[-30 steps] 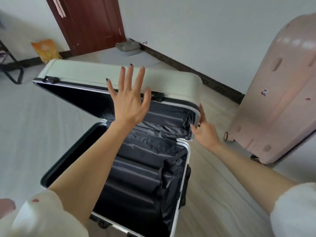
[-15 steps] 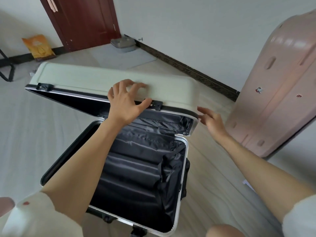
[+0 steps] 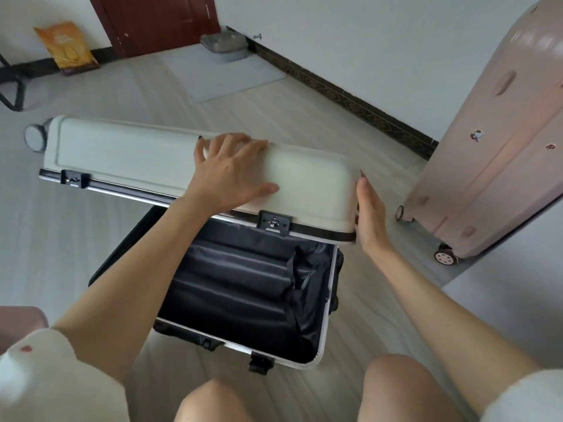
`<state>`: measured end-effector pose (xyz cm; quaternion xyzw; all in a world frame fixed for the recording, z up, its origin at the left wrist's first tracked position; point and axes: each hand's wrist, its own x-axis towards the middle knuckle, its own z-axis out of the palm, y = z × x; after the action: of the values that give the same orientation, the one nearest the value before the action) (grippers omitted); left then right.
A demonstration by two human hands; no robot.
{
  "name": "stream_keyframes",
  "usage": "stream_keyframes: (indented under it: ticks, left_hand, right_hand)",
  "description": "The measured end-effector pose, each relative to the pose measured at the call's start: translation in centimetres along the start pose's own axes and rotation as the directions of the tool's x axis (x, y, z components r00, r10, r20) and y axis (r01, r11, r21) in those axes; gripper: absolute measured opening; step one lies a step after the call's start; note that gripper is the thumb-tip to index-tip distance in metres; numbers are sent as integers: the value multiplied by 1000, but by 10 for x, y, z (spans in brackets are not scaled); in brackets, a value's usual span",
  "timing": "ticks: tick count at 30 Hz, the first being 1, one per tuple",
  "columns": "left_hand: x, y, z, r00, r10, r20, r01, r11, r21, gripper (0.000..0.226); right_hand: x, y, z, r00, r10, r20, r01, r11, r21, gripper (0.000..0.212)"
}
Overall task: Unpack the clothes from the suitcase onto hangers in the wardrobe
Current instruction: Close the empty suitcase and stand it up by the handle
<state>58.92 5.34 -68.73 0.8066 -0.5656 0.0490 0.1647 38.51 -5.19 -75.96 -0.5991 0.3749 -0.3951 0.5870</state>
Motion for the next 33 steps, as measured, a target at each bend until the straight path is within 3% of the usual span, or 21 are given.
stream_keyframes:
  ticks: [5,8,11,14,16,19,22,25,27,29,31,33]
  left_hand:
    - [-12,3,20,998,54,42,-57,996,69,110]
    - [-20,13,43,996,6,85,-13,997,75,106]
    - [-30,25,74,986,-15,168,-1,996,94,105]
    - [-49,36,116,970,8,244,-48,986,159,109]
    - [-65,37,152,977,46,209,-88,977,196,113]
    - [-82,32,190,996,66,58,-77,975,208,116]
    - [-83,27,209,995,104,-8,-98,964,249,114]
    - [-80,25,218,991,133,-5,-125,948,291,113]
    - [-77,24,223,992,125,-20,-113,945,308,113]
    - [-73,24,227,991,125,-45,-106,948,302,113]
    - [-71,20,231,986,154,-66,-131,954,268,114]
    - [-71,14,234,973,210,-96,-179,949,261,112]
  right_hand:
    - [1,17,-5,999,43,-20,-43,998,-34,64]
    - [4,32,-9,997,66,-32,-69,995,-77,44]
    - [7,49,-15,993,96,-62,-100,993,-68,43]
    - [2,82,-19,988,140,-66,-151,968,-201,55]
    - [-1,109,-25,980,190,-52,-197,944,-263,62]
    - [-4,132,-28,980,200,-15,-195,930,-313,47]
    - [-2,147,-33,984,172,-38,-173,913,-369,44]
    - [-10,156,-30,999,18,-38,-35,863,-504,46]
    - [-19,163,-30,975,-208,77,210,750,-628,48]
    - [-26,178,-37,908,-330,258,399,492,-774,57]
    - [-29,188,-43,879,-304,368,447,253,-858,69]
    - [-29,189,-47,862,-274,427,464,87,-881,82]
